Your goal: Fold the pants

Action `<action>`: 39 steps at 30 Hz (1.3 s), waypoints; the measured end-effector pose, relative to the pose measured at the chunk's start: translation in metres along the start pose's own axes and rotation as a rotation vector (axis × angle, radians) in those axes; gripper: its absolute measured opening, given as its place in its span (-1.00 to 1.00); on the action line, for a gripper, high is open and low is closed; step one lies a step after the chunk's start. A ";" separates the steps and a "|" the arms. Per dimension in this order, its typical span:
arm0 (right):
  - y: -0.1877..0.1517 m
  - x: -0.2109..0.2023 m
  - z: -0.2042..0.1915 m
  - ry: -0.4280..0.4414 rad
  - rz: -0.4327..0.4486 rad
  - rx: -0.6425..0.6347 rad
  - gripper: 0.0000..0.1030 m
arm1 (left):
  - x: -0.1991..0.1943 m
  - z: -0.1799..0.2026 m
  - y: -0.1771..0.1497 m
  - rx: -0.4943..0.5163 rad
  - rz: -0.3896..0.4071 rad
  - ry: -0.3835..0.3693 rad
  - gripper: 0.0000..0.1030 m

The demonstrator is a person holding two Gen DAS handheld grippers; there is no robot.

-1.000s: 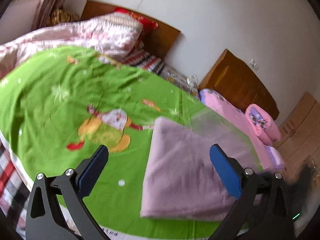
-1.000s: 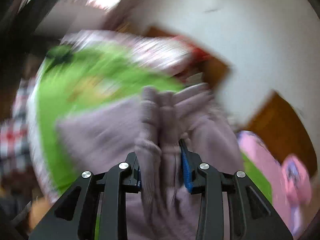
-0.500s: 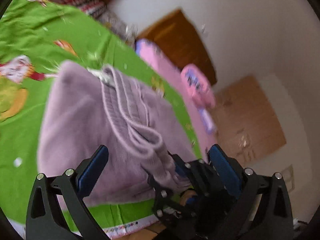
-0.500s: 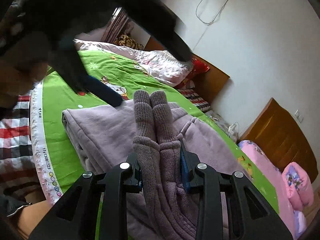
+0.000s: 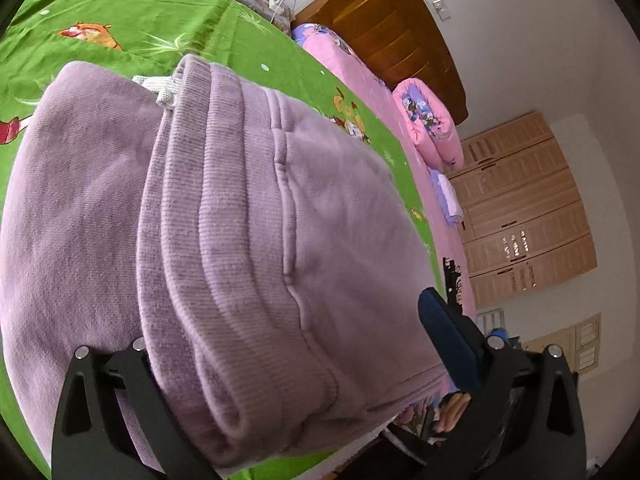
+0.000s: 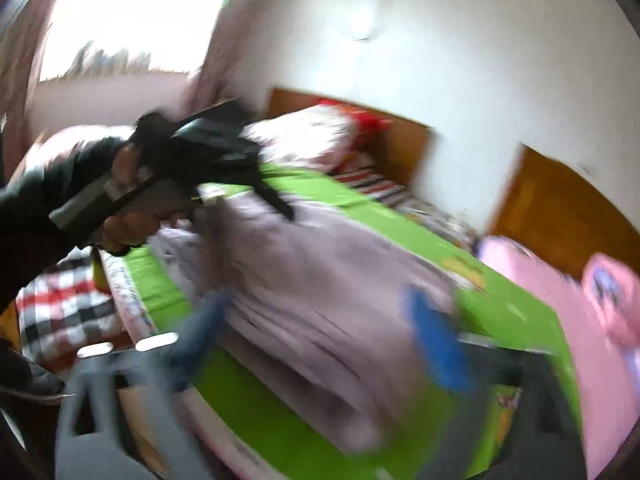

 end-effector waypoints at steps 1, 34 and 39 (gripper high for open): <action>-0.016 -0.008 0.016 -0.035 -0.046 0.033 0.92 | 0.001 0.000 0.000 0.004 -0.003 0.003 0.96; -0.077 0.071 0.028 -0.247 -0.323 0.012 0.91 | -0.089 -0.079 -0.023 -0.101 0.346 0.008 -0.49; -0.070 0.070 0.026 -0.262 -0.327 0.005 0.91 | -0.096 -0.051 -0.021 0.000 0.387 0.140 -0.54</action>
Point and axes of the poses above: each gripper's, at about its wrist camera, not at the fingertips, and x roughly the way its jaws point, z to its right, y to its top, the point moved 6 cm from there along x, roughly the way its jaws point, and after that the axes turned 4 degrees about z, right-handed, at the moved point
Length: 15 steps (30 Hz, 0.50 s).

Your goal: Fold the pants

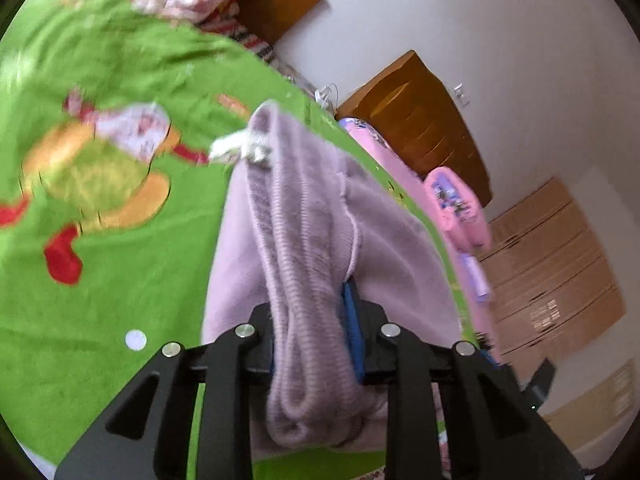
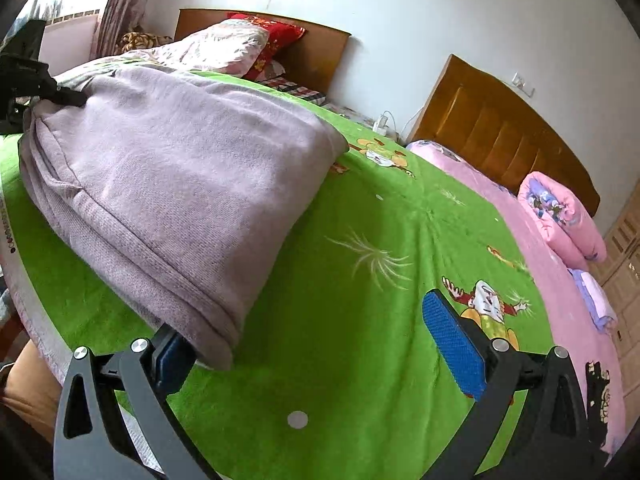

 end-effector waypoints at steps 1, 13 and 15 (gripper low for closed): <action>0.002 -0.001 0.002 -0.005 0.002 -0.002 0.91 | -0.007 0.011 0.002 0.043 0.014 0.020 -0.54; 0.001 -0.036 0.011 0.358 0.027 0.060 0.91 | -0.029 -0.010 0.004 0.114 0.069 0.407 0.90; 0.011 -0.049 0.029 0.452 0.083 0.185 0.91 | -0.052 0.002 0.011 0.223 0.156 0.705 0.93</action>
Point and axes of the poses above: each gripper's, at about its wrist camera, not at the fingertips, and x roughly the way its jaws point, z to its right, y to its top, the point moved 6 cm from there along x, roughly the way its jaws point, and after that the axes turned 4 degrees about z, right-handed, at the moved point
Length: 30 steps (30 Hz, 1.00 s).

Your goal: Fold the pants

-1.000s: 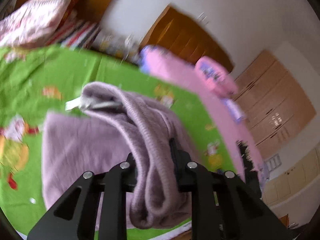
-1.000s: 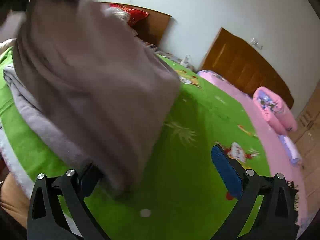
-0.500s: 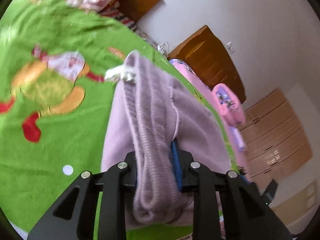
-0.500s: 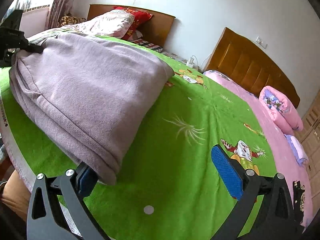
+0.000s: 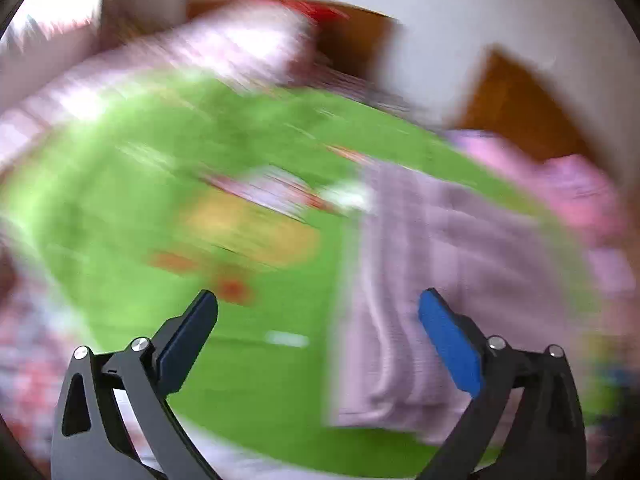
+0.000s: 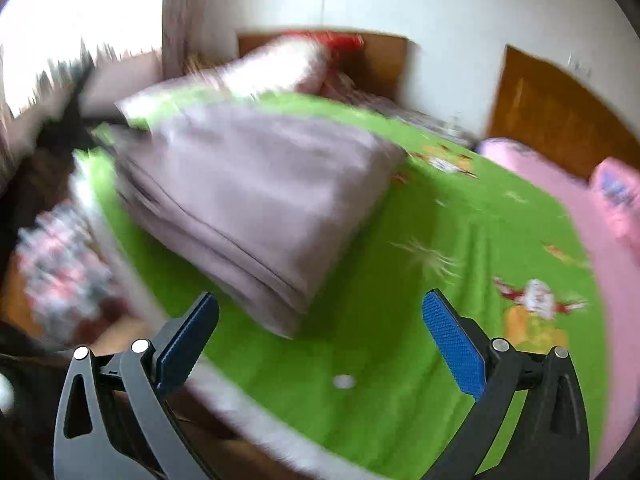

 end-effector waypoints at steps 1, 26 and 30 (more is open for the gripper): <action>0.007 -0.002 0.005 0.013 0.024 0.045 0.91 | -0.019 0.007 0.006 0.044 0.073 0.052 0.93; -0.007 0.084 -0.013 -0.041 -0.146 0.092 0.90 | -0.006 0.117 -0.056 0.377 0.041 -0.217 0.97; 0.018 0.071 -0.006 0.026 -0.132 0.068 0.90 | -0.021 0.112 -0.033 0.325 -0.003 -0.214 0.96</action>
Point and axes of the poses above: each gripper's, at about its wrist camera, not at the fingertips, and x roughly the way its jaws point, z to its right, y to its top, the point moved 6 cm from there along x, roughly the way its jaws point, and after that the axes turned 4 degrees about z, right-handed, at the moved point
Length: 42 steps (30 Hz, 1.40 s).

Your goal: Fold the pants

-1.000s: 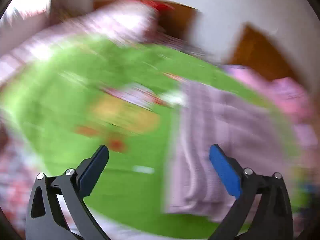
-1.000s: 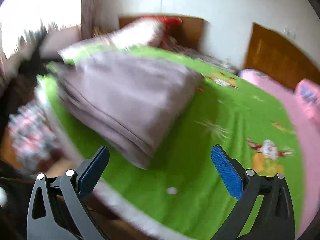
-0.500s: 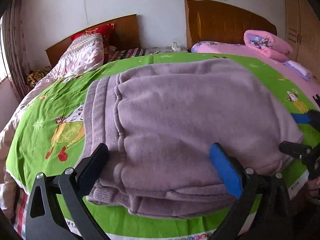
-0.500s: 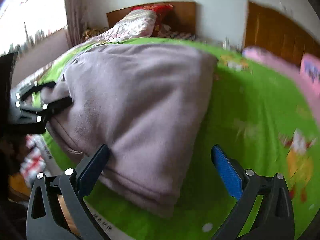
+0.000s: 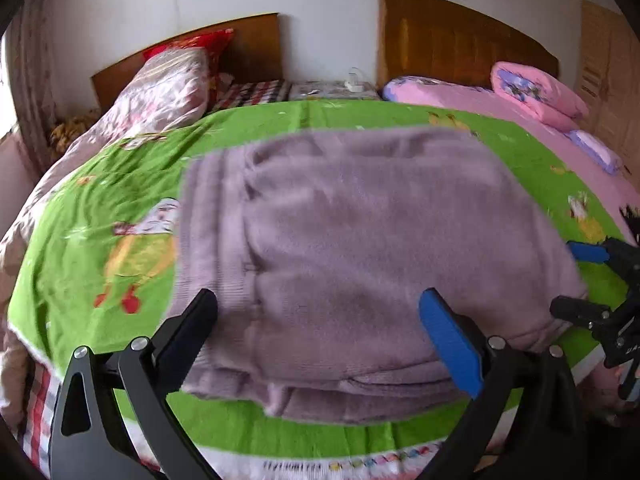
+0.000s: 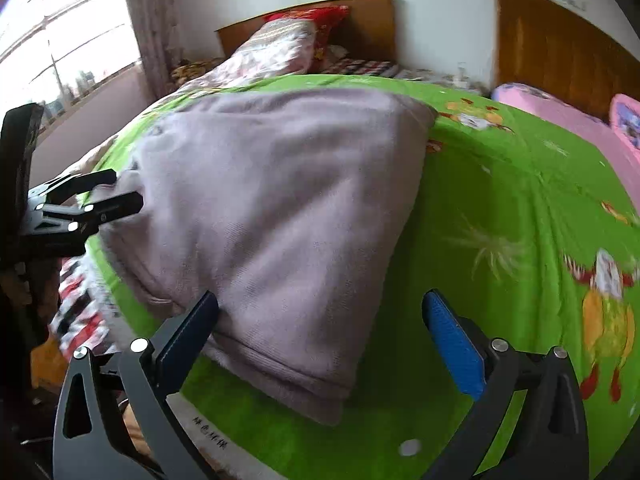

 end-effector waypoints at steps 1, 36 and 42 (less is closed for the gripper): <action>0.013 -0.006 0.002 0.013 0.039 -0.005 0.91 | -0.010 -0.001 0.014 -0.003 0.032 -0.003 0.96; 0.084 0.044 0.018 0.184 0.107 0.048 0.91 | 0.069 -0.041 0.020 -0.098 -0.036 0.018 0.97; 0.054 0.004 -0.014 0.129 0.133 -0.042 0.91 | 0.042 -0.040 0.027 -0.108 0.018 0.133 0.93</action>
Point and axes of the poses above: each gripper's, at about its wrist camera, not at the fingertips, and x roughly the way its jaws point, z to its right, y to its top, the point moved 6 cm from there along x, roughly the way its jaws point, and after that the axes turned 4 degrees about z, right-handed, at the moved point
